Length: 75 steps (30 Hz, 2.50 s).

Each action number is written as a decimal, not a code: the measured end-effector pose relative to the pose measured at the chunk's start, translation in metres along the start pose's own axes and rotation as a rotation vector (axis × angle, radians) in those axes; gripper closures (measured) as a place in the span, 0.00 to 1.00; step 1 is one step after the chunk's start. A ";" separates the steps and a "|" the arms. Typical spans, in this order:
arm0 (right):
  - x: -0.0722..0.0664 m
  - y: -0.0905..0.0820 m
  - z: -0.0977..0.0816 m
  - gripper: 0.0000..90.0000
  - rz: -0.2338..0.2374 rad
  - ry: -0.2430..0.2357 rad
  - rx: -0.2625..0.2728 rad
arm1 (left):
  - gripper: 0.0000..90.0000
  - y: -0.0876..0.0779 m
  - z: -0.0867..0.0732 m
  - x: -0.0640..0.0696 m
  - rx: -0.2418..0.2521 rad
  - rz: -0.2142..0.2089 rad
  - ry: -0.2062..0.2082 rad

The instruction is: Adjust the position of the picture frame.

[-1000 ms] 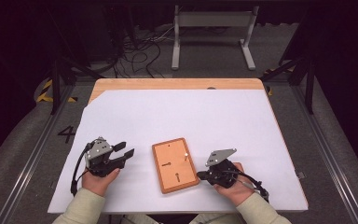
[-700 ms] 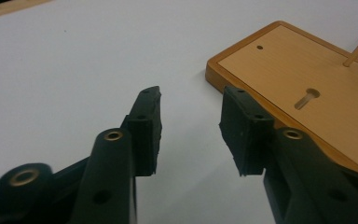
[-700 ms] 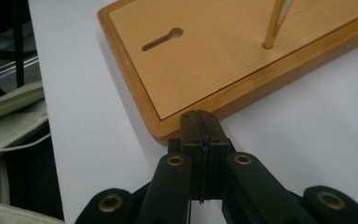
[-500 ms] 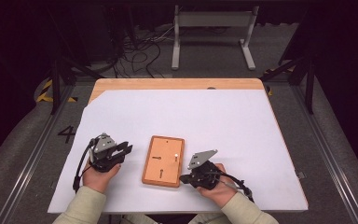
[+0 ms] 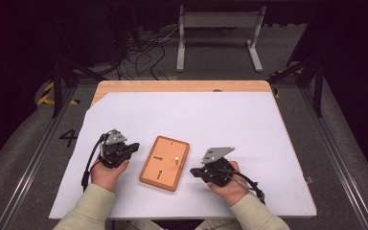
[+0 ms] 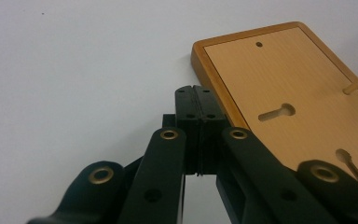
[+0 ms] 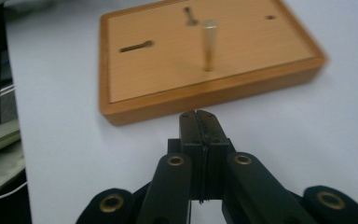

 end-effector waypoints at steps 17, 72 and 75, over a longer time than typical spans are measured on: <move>0.045 -0.054 -0.027 1.00 -0.145 0.130 0.054 | 1.00 0.056 0.019 0.001 -0.160 -0.043 -0.030; 0.055 -0.063 -0.033 1.00 -0.149 0.161 0.056 | 1.00 -0.004 0.017 0.113 -0.149 -0.398 0.350; 0.055 -0.062 -0.033 1.00 -0.148 0.159 0.057 | 1.00 -0.003 0.013 0.120 -0.169 -0.431 0.357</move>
Point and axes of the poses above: each handheld gripper's, and its own axes: y roughly forward along the jaws, z roughly out of its top, x roughly to its right, the point moved 2 cm from there along y, roughly forward along the jaws, and after that the axes turned 5 degrees about -z, right-handed, at the moved point
